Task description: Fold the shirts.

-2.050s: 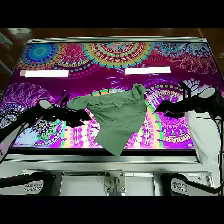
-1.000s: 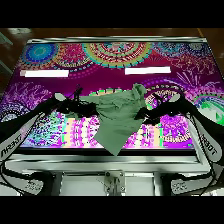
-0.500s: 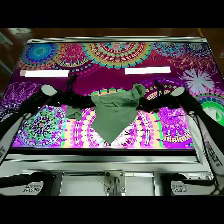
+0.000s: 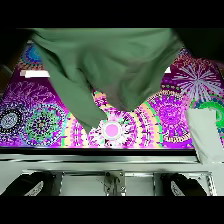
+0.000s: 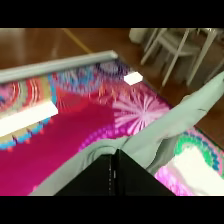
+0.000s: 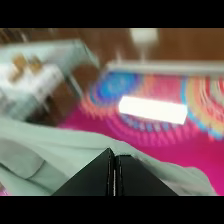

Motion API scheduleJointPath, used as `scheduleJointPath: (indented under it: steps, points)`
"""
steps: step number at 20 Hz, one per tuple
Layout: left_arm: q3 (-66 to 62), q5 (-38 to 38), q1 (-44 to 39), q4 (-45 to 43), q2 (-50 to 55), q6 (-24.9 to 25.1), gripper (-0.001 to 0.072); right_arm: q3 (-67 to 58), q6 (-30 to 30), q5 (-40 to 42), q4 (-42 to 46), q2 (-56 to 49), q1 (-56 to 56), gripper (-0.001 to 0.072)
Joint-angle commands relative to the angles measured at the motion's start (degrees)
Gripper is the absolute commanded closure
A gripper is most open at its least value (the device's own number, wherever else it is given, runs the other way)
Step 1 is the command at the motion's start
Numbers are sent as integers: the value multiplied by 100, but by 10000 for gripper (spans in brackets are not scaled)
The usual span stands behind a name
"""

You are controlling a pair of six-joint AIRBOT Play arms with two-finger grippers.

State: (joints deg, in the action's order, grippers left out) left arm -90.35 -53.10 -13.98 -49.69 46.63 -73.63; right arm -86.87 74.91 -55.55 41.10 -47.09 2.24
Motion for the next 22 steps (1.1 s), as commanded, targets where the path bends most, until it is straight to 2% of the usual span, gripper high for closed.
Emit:
scheduleJointPath:
  steps: [1, 3, 5, 9, 11, 16, 18, 22]
  points:
    - [-496, 42, 2, -332, -898, -651, 662, -461, 949, 63, 146, 920, -4, 661]
    - [-496, -264, 2, -610, -1078, -872, 662, -461, 1515, -352, 378, 1099, -4, 660]
    - [-496, -719, 2, -1346, -1132, -1187, 662, -461, 1840, -782, 828, 1174, -4, 660]
    - [-490, -1453, 2, -3023, -883, -1585, 661, -459, 2157, -1504, 2048, 979, -4, 660]
    - [-481, -1445, 2, -3241, -511, -1576, 661, -459, 2221, -1722, 2505, 599, -4, 660]
    - [-481, -1449, 2, -3244, 1257, -1563, 661, -455, 1862, -2190, 2575, -1244, 7, 660]
    - [-481, -1440, 2, -3241, 2129, -1565, 661, -455, 1731, -1864, 2643, -2140, 7, 659]
    - [-483, -887, 2, -3213, 3873, -1589, 661, -455, 1421, -4, 2717, -3713, 7, 659]
